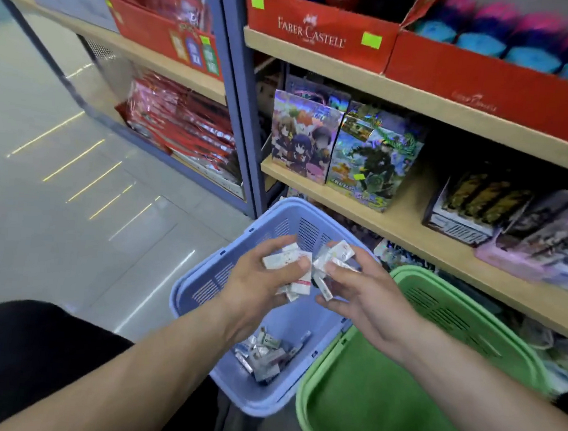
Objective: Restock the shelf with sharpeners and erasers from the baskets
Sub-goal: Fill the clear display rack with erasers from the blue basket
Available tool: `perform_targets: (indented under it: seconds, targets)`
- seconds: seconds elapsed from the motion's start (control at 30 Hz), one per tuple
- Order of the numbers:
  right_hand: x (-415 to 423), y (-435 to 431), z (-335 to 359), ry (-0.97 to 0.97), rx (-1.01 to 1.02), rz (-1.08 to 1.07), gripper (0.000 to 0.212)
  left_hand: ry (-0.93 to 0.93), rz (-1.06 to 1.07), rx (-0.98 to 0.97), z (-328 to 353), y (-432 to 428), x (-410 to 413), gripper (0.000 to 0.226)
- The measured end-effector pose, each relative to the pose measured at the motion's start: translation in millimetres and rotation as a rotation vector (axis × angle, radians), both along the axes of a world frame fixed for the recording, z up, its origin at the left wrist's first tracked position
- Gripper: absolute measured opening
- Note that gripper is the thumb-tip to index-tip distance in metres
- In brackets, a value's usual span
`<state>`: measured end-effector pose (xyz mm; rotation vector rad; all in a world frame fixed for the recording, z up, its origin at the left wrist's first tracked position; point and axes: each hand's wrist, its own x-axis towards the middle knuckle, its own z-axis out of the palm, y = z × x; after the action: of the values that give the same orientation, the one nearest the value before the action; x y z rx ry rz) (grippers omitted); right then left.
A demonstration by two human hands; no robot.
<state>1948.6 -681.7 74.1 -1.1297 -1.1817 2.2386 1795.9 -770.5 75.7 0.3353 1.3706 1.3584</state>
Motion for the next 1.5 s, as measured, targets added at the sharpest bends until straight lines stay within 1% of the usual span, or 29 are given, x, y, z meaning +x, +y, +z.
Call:
perform_targets:
  seconds: [0.13,0.23,0.3,0.5,0.7,0.83,1.03,1.13,1.2,1.27,1.37,1.43,1.5]
  targets:
    - [2,-5,-7,0.027,-0.072,-0.096,0.024,0.016,0.071,-0.011,-7,5,7,0.043]
    - [-1,-2,-10,0.038,-0.069,-0.142,0.028,0.011,0.105,-0.017,-13,13,8,0.041]
    - [-5,1,-14,0.03,-0.035,-0.128,0.032,-0.024,0.118,-0.019,-16,17,6,0.038]
    - [-17,10,-35,-0.011,-0.018,-0.065,0.03,-0.099,0.077,-0.043,-31,26,-2,0.037]
    - [-27,20,-44,-0.054,0.037,-0.051,0.017,-0.109,0.045,-0.056,-42,35,-8,0.041]
    - [-27,27,-47,-0.092,0.065,-0.055,0.016,-0.136,0.034,-0.086,-42,40,-13,0.04]
    - [-24,34,-52,-0.095,0.054,0.013,0.016,-0.165,0.082,-0.144,-44,39,-22,0.039]
    - [-25,36,-52,-0.06,0.045,0.039,0.016,-0.204,0.08,-0.14,-45,37,-25,0.035]
    - [-24,39,-53,-0.042,0.07,0.1,0.01,-0.217,0.077,-0.13,-47,36,-28,0.033]
    - [-22,42,-54,-0.063,0.106,0.193,0.009,-0.194,0.054,-0.123,-46,35,-30,0.033]
    - [-21,45,-53,-0.122,0.174,0.297,0.024,-0.133,-0.029,-0.133,-44,33,-30,0.035]
    - [-20,46,-53,-0.119,0.186,0.273,0.023,-0.11,-0.094,-0.136,-44,32,-27,0.035]
    - [-19,47,-51,-0.113,0.198,0.241,0.026,-0.135,-0.101,-0.136,-43,32,-25,0.034]
